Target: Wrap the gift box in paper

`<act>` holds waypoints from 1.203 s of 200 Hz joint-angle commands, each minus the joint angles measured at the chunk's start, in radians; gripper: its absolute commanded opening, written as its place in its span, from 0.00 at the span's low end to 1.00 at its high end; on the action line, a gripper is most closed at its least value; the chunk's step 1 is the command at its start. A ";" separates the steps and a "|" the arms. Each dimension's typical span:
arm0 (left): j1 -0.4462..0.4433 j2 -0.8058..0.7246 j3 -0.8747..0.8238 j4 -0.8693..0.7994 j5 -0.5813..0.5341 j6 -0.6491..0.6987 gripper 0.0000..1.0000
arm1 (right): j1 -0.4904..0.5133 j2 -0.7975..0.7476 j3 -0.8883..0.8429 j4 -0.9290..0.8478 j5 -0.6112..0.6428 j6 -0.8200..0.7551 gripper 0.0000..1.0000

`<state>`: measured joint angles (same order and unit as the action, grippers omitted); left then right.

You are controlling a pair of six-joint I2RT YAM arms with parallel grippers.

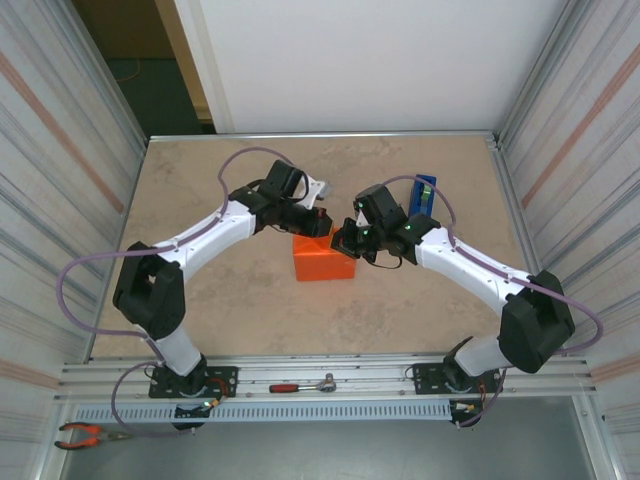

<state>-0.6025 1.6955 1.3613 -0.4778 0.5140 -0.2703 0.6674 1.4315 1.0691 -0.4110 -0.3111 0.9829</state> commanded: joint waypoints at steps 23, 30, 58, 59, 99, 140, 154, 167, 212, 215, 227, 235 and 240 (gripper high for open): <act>-0.001 0.030 0.121 -0.063 -0.016 0.057 0.00 | -0.010 0.027 -0.070 -0.212 0.104 0.000 0.00; -0.001 0.038 0.134 -0.065 -0.010 0.056 0.00 | -0.010 0.027 -0.070 -0.212 0.104 0.001 0.00; -0.003 0.068 0.159 -0.070 -0.003 0.053 0.00 | -0.010 0.026 -0.071 -0.211 0.104 0.002 0.00; -0.003 0.068 0.159 -0.070 -0.002 0.053 0.00 | -0.010 0.025 -0.070 -0.210 0.104 0.002 0.00; -0.010 0.094 0.130 -0.065 -0.016 0.049 0.00 | -0.011 0.025 -0.076 -0.206 0.104 0.003 0.00; -0.013 0.112 0.118 -0.077 -0.036 0.059 0.00 | -0.010 0.018 -0.078 -0.206 0.106 0.005 0.00; -0.013 0.114 0.122 -0.087 -0.040 0.065 0.00 | -0.010 0.018 -0.079 -0.206 0.106 0.005 0.00; -0.014 0.114 0.133 -0.096 -0.039 0.074 0.00 | -0.009 0.018 -0.079 -0.206 0.107 0.005 0.00; -0.002 0.071 0.204 -0.142 -0.029 0.098 0.00 | -0.010 0.021 -0.077 -0.203 0.109 0.008 0.00; 0.000 0.064 0.207 -0.143 -0.027 0.098 0.00 | -0.010 0.021 -0.078 -0.203 0.109 0.008 0.00; 0.003 0.044 0.212 -0.145 -0.020 0.095 0.00 | -0.009 0.021 -0.076 -0.202 0.108 0.008 0.00; 0.003 0.032 0.211 -0.146 -0.016 0.091 0.00 | -0.009 0.023 -0.077 -0.201 0.107 0.008 0.00; 0.004 0.027 0.208 -0.145 -0.011 0.089 0.00 | -0.010 0.024 -0.078 -0.201 0.107 0.008 0.00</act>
<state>-0.6079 1.7897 1.5364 -0.5926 0.4782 -0.2020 0.6674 1.4204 1.0550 -0.4000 -0.3107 0.9859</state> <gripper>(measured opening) 0.049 0.041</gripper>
